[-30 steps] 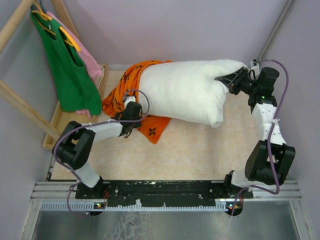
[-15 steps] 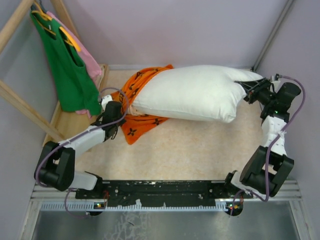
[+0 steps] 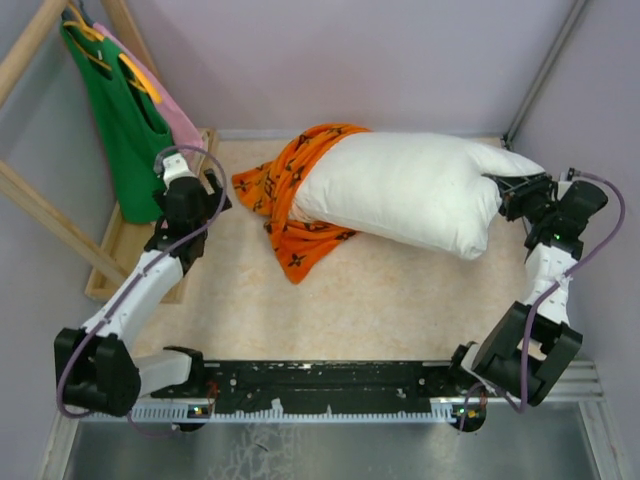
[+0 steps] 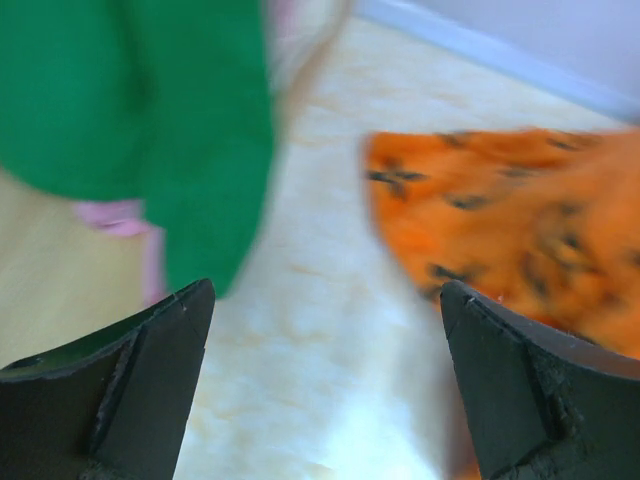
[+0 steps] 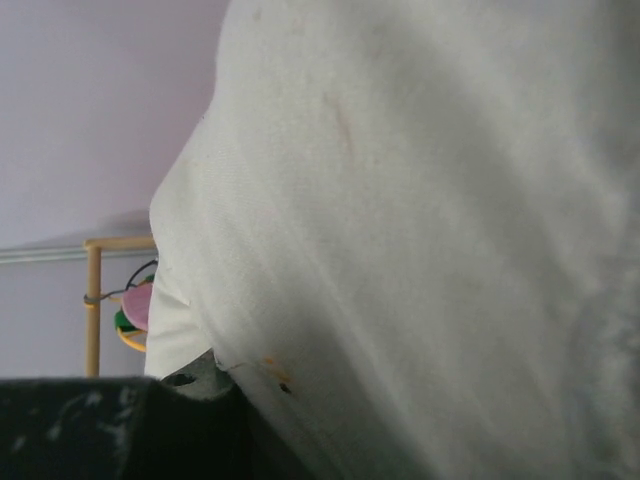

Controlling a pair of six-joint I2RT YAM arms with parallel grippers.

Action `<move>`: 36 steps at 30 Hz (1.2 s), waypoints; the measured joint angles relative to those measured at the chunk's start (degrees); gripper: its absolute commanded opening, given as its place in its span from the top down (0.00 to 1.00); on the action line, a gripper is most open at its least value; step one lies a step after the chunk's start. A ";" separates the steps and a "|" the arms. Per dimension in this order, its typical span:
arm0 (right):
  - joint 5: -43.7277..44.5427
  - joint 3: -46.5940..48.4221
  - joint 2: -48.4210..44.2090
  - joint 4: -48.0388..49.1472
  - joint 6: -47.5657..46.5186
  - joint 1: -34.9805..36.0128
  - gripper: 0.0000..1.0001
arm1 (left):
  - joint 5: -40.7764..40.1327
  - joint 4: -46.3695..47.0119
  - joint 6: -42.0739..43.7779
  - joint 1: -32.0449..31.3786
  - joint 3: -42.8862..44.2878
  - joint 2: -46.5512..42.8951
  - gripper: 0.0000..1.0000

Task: Remove the pillowcase from the pillow
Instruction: Remove the pillow from the pillowcase.

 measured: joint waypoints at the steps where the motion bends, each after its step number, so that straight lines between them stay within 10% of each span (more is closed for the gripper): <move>1: 0.35 0.00 -0.02 -0.66 -0.90 0.00 1.00 | 2.67 1.81 1.27 -1.42 -0.61 -1.57 0.00; 6: 2.71 -0.24 -0.15 -2.40 -4.61 2.21 1.00 | 14.23 8.96 8.11 -11.78 0.94 -3.26 0.00; 18: 6.56 1.03 -1.73 -6.32 -10.38 12.04 1.00 | 23.89 13.55 22.16 -14.16 46.84 43.74 0.02; 21: 6.38 1.36 -3.91 -8.35 -10.84 12.35 1.00 | 24.50 8.96 22.64 -13.31 62.47 57.51 0.28; 24: 5.18 2.73 -5.29 -9.97 -11.21 12.68 1.00 | 22.49 4.57 21.75 -11.72 71.63 66.58 0.81; 26: 3.08 3.30 -5.86 -9.75 -10.75 13.11 1.00 | 21.22 1.99 20.20 -10.56 74.66 69.37 0.99; 36: -8.63 10.05 -6.32 -1.07 1.53 13.31 1.00 | 18.60 -6.88 12.22 -0.35 66.58 64.37 1.00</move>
